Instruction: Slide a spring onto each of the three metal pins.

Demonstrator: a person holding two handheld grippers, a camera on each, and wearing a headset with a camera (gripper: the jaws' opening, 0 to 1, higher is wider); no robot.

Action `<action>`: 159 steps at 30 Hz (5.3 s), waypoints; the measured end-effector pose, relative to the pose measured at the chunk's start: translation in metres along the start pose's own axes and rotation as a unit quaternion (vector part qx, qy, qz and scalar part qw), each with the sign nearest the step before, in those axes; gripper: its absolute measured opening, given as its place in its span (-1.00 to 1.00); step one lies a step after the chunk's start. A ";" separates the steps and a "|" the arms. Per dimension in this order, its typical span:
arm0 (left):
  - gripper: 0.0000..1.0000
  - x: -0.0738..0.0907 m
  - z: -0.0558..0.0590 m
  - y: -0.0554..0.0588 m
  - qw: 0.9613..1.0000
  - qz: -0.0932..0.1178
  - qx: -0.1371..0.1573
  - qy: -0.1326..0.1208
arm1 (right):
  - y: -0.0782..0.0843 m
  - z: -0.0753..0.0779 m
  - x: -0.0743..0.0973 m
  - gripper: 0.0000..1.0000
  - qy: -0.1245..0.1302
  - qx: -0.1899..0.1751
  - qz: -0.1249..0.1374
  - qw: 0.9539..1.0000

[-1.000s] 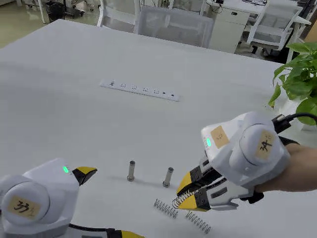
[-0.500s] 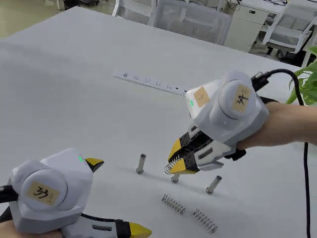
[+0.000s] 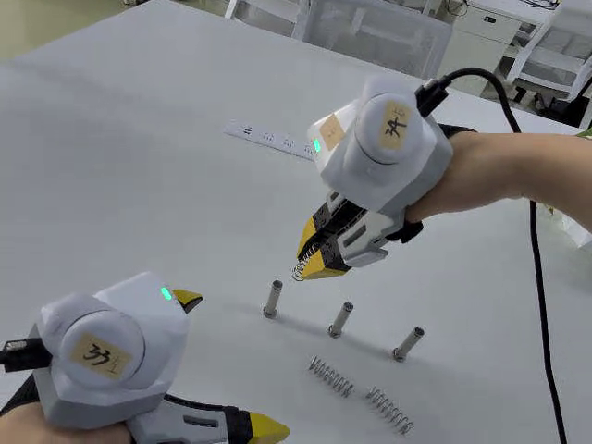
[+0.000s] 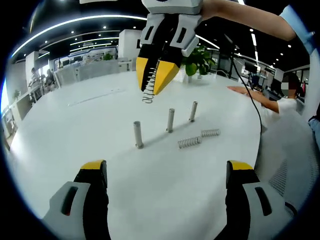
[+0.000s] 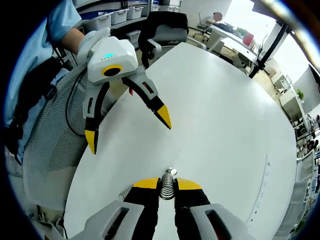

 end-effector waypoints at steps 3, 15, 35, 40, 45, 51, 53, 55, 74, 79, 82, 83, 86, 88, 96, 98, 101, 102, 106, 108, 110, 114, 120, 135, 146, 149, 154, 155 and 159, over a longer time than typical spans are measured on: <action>0.96 0.000 0.000 0.001 1.000 -0.002 0.001 0.001 | -0.004 0.004 -0.005 -0.85 -0.003 0.008 -0.010 1.000; 0.94 0.000 -0.001 0.002 1.000 -0.003 0.004 0.004 | -0.010 0.012 -0.027 -0.84 -0.022 0.011 -0.037 0.999; 0.91 0.001 -0.002 0.006 1.000 -0.008 0.012 0.008 | -0.007 0.012 -0.036 -0.84 -0.028 0.011 -0.058 0.998; 0.90 0.001 -0.002 0.006 1.000 -0.010 0.013 0.010 | -0.006 0.017 -0.036 -0.84 -0.028 0.009 -0.057 0.998; 0.89 0.001 -0.001 0.006 1.000 -0.011 0.014 0.011 | -0.005 0.019 -0.035 -0.84 -0.029 0.008 -0.057 0.998; 0.89 0.001 0.000 0.006 1.000 -0.013 0.014 0.013 | -0.003 0.020 -0.035 -0.84 -0.027 0.010 -0.058 0.998; 0.89 0.001 0.000 0.007 1.000 -0.014 0.014 0.014 | -0.003 0.021 -0.035 -0.84 -0.028 0.009 -0.057 0.998; 0.88 0.000 0.000 0.007 1.000 -0.014 0.015 0.015 | -0.003 0.022 -0.035 -0.84 -0.028 0.009 -0.057 0.998; 0.87 -0.001 -0.001 0.007 1.000 -0.020 0.014 0.019 | -0.003 0.022 -0.035 -0.84 -0.032 0.010 -0.057 0.998; 0.87 -0.001 -0.001 0.007 1.000 -0.020 0.015 0.018 | 0.000 0.020 -0.038 -0.84 -0.034 0.013 -0.065 0.997; 0.87 -0.001 -0.001 0.007 1.000 -0.020 0.016 0.018 | 0.000 0.018 -0.040 -0.84 -0.033 0.016 -0.068 0.997; 0.87 -0.001 -0.001 0.008 0.999 -0.021 0.016 0.018 | 0.000 0.018 -0.041 -0.84 -0.033 0.017 -0.069 0.997; 0.87 -0.001 -0.001 0.008 0.999 -0.022 0.016 0.019 | -0.001 0.018 -0.046 -0.84 -0.032 0.022 -0.075 0.996; 0.86 -0.001 0.000 0.009 0.999 -0.022 0.017 0.020 | 0.000 0.018 -0.050 -0.84 -0.036 0.022 -0.079 0.996; 0.86 -0.001 0.000 0.010 0.999 -0.024 0.017 0.021 | -0.002 0.015 -0.065 -0.84 -0.036 0.039 -0.105 0.993; 0.86 -0.001 0.000 0.010 0.999 -0.024 0.016 0.021 | -0.002 0.014 -0.068 -0.84 -0.035 0.040 -0.107 0.993; 0.86 0.000 0.001 0.010 0.999 -0.024 0.017 0.021 | -0.001 0.013 -0.074 -0.84 -0.032 0.046 -0.117 0.992; 0.86 0.000 0.001 0.011 0.999 -0.024 0.017 0.022 | -0.001 0.013 -0.076 -0.84 -0.031 0.047 -0.121 0.991; 0.86 0.000 0.001 0.011 0.999 -0.024 0.016 0.022 | -0.002 0.012 -0.083 -0.84 -0.030 0.049 -0.129 0.990; 0.85 0.001 0.001 0.011 0.999 -0.024 0.015 0.022 | -0.002 0.012 -0.087 -0.84 -0.030 0.049 -0.132 0.990; 0.85 0.001 0.002 0.011 0.999 -0.023 0.016 0.022 | -0.001 0.011 -0.089 -0.84 -0.028 0.051 -0.137 0.989; 0.85 0.001 0.002 0.012 0.999 -0.023 0.016 0.021 | 0.001 0.010 -0.093 -0.84 -0.025 0.054 -0.143 0.988; 0.85 0.002 0.001 0.012 0.999 -0.023 0.016 0.020 | 0.002 0.011 -0.093 -0.84 -0.020 0.052 -0.141 0.988; 0.84 0.001 0.003 0.011 0.999 -0.024 0.011 0.025 | 0.010 0.013 -0.093 -0.02 -0.014 0.011 -0.094 0.995; 0.84 0.001 0.000 0.008 1.000 -0.012 0.010 0.017 | 0.016 0.018 -0.086 0.98 0.014 -0.034 -0.040 0.999; 0.83 0.001 -0.001 0.007 1.000 -0.008 0.012 0.016 | 0.018 0.017 -0.083 0.99 0.020 -0.052 -0.019 0.998; 0.83 0.003 -0.003 0.005 1.000 0.000 0.015 0.012 | 0.024 0.012 -0.075 0.99 0.023 -0.077 0.008 0.997; 0.82 0.003 -0.004 0.004 1.000 0.004 0.015 0.011 | 0.025 0.011 -0.073 0.99 0.025 -0.080 0.013 0.996; 0.81 0.004 -0.006 0.001 1.000 0.016 0.021 0.007 | 0.031 0.005 -0.063 0.99 0.034 -0.098 0.037 0.994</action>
Point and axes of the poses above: the centre of the closed fingertips' face, and the gripper's own axes: x roughly backward along the fingers, z roughly to its right, y roughly out of its underside, the point moved 8 cm from there along x, roughly backward along the fingers, and after that the axes turned 15 degrees about -x, right-handed, at the moved point
